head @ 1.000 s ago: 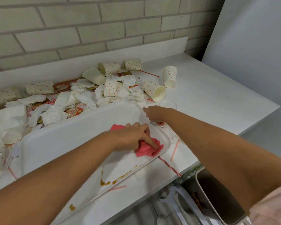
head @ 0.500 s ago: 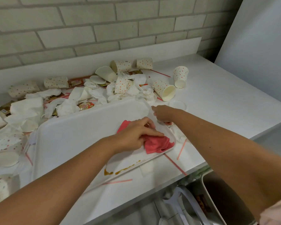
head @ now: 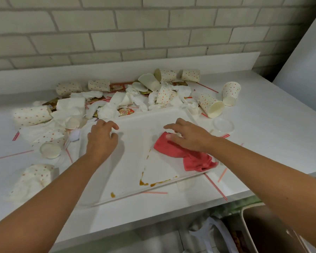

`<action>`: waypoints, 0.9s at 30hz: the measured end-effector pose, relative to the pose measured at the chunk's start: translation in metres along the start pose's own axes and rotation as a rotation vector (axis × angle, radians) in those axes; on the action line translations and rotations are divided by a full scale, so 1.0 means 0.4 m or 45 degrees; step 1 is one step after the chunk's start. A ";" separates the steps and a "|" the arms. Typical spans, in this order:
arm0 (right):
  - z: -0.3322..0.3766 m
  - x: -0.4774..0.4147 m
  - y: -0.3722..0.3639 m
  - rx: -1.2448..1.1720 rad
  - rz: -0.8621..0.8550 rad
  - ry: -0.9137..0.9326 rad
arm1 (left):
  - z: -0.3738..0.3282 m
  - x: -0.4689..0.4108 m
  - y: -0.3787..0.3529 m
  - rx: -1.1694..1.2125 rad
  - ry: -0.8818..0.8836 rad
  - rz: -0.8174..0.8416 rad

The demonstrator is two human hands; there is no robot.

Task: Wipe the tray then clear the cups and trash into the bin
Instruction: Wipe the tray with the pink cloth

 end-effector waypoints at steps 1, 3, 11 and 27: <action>0.015 0.006 -0.017 0.058 0.057 0.045 | 0.038 0.002 0.010 -0.070 0.069 -0.021; 0.026 0.006 -0.049 0.154 0.121 0.083 | 0.105 0.017 0.027 -0.168 0.200 -0.034; 0.030 0.012 -0.076 0.144 -0.168 0.189 | 0.233 0.035 0.034 -0.095 0.523 0.039; 0.031 0.015 -0.078 0.134 -0.217 0.173 | 0.273 0.015 0.010 0.441 0.656 0.160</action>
Point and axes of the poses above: each hand's wrist, its own x-axis away from the middle knuckle, its own y-axis out of the back of the hand, z = x × y, the point moved 7 cm from there along -x, towards the middle knuckle, and after that the axes turned 1 degree about -y, right-handed, at the moved point
